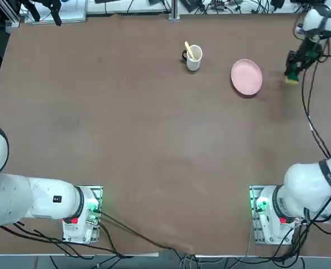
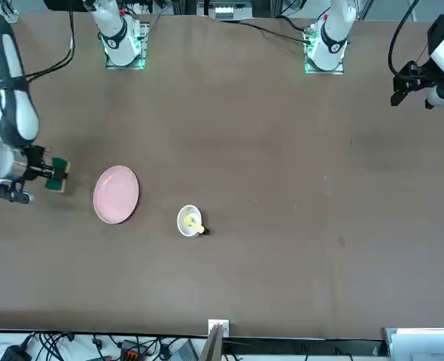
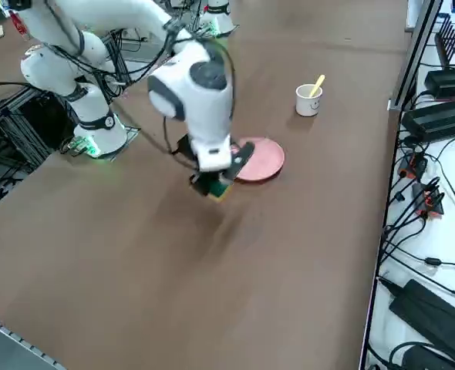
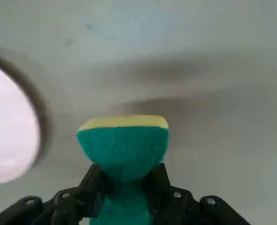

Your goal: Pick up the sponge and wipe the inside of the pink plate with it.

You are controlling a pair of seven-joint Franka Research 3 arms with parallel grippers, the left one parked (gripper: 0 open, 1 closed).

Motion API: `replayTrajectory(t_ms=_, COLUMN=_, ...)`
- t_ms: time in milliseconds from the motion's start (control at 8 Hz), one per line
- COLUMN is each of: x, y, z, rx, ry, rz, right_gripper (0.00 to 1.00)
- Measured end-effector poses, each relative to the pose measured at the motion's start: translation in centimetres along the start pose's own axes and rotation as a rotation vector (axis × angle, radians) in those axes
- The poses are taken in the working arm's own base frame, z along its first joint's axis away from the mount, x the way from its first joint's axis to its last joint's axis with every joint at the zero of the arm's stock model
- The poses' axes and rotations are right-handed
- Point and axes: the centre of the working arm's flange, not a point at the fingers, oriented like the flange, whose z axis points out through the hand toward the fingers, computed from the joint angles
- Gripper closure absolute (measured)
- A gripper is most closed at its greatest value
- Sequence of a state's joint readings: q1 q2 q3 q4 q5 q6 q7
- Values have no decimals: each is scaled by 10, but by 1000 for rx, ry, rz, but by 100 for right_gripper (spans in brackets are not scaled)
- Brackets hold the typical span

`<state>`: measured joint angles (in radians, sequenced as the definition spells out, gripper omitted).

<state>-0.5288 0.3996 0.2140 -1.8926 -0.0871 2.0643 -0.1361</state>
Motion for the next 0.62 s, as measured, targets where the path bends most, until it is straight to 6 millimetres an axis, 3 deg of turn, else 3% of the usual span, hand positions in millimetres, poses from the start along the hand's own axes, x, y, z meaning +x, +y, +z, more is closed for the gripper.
replayTrajectory(t_ms=375, x=-16, y=67, z=45, rx=-5, ry=16, rz=-57, right_gripper=50)
replayTrajectory(t_ms=625, x=-22, y=75, z=81, rx=9, ry=5, rz=-66, right_gripper=48)
